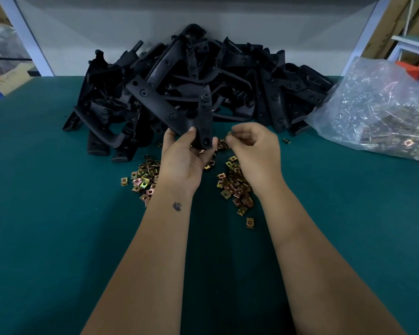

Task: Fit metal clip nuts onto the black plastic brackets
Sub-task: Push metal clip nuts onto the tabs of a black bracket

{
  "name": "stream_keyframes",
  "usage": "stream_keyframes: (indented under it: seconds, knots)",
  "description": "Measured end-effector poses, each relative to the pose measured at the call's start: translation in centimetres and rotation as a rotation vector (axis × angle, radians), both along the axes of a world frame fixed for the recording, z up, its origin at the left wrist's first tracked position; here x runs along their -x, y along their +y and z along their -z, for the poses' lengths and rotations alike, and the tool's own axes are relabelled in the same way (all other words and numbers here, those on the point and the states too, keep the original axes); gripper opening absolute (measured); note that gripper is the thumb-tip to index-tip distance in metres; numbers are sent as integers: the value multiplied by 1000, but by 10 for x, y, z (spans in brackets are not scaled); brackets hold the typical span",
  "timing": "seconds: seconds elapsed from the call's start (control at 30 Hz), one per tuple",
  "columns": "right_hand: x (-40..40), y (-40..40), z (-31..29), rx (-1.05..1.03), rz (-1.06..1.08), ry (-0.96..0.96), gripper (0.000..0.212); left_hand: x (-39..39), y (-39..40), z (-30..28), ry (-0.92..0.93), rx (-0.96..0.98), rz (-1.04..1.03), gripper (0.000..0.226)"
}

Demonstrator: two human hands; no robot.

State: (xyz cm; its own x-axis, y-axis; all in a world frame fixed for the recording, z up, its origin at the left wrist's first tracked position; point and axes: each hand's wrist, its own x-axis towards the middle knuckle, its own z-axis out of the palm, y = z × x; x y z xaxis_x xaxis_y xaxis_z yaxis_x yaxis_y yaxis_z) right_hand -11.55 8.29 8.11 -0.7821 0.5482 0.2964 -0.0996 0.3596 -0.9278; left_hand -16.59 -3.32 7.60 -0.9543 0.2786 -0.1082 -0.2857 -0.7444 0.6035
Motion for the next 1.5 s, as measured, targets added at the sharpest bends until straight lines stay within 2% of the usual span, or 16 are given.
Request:
stream_keyframes:
  seconds: [0.1, 0.2, 0.27, 0.33, 0.53, 0.63, 0.77, 0.9, 1.13, 1.27, 1.37, 1.5]
  knots:
    - [-1, 1, -3, 102, -26, 40, 18, -1, 1, -1, -5, -6, -1, 21]
    - [-2, 2, -2, 62, 36, 7, 12, -1, 0, -2, 23, -12, -16, 29]
    - [-2, 5, 0, -129, 133, -103, 17, 0, -1, -3, 30, -22, -40, 32]
    - [-3, 6, 5, -418, 187, -238, 31, 2, -3, -4, 30, -28, -85, 34]
    - [-1, -15, 7, -851, -99, -321, 29, 5, -10, -4, 16, -48, -184, 39]
    - [-1, -19, 10, -924, -177, -362, 32, 5, -9, -4, -13, -59, -188, 49]
    - [1, -18, 9, -928, -154, -346, 21, 6, -6, -3, -13, -36, -181, 50]
    - [1, -15, 10, -788, -138, -281, 13, 6, -5, -2, -15, -33, -169, 46]
    - [-1, -4, 0, -128, -44, -21, 16, -3, 7, -4, 16, -54, -191, 49]
    - [-2, 3, -4, 259, -107, 64, 26, -17, 24, -3, 18, -85, -113, 41]
    - [-1, 6, -3, 454, -140, 103, 24, -19, 29, -1, -9, -69, -42, 30]
    - [-2, 7, -4, 638, -206, 175, 20, -17, 26, 0, 5, -32, 38, 27]
